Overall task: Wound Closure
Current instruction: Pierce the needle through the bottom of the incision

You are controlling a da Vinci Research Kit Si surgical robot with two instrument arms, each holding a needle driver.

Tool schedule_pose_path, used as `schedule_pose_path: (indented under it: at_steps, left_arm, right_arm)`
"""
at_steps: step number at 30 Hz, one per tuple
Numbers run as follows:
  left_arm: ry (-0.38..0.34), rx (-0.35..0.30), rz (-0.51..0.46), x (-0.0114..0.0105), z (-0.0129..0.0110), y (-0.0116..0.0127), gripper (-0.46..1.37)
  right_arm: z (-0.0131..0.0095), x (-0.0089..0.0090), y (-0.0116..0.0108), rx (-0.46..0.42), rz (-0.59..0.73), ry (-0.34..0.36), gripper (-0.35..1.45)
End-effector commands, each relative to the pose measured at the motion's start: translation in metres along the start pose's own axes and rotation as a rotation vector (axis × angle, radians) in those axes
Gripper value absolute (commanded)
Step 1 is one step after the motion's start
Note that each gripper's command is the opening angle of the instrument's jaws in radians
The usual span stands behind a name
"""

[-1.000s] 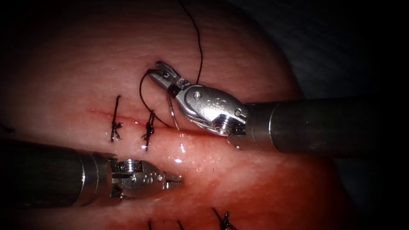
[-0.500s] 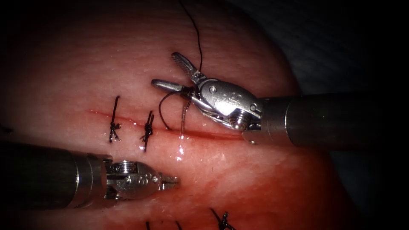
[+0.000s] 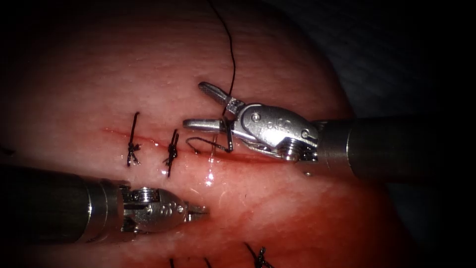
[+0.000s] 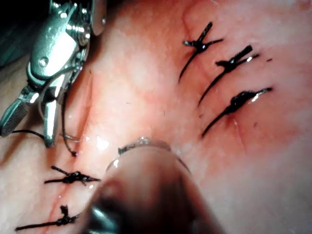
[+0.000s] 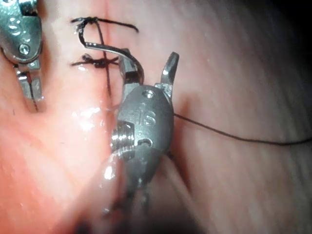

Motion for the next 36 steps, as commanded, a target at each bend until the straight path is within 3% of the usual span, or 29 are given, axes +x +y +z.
schedule_pose_path:
  at_steps: [1,11,21,31,36]
  left_arm:
    - [0.001,-0.004,0.002,0.0,-0.0001,0.0,-0.24]
    - [0.001,-0.003,0.0,0.0001,0.0,0.0,-0.22]
    - [0.001,-0.003,0.0,0.0002,0.0001,-0.0001,-0.22]
    - [0.002,-0.004,0.001,0.0001,0.0,-0.0001,-0.22]
    - [0.002,-0.004,0.002,0.0001,0.0,-0.0001,-0.22]
  right_arm:
    - [-0.0002,0.0,0.0003,-0.004,-0.042,0.006,1.21]
    - [-0.0021,-0.0001,-0.0002,0.007,-0.182,0.013,1.2]
    - [-0.0037,0.0024,-0.0005,-0.033,-0.248,0.179,1.18]
    - [-0.0046,0.0031,-0.001,-0.063,-0.306,0.273,1.13]
    - [-0.0047,0.0031,-0.0016,-0.061,-0.331,0.282,1.11]
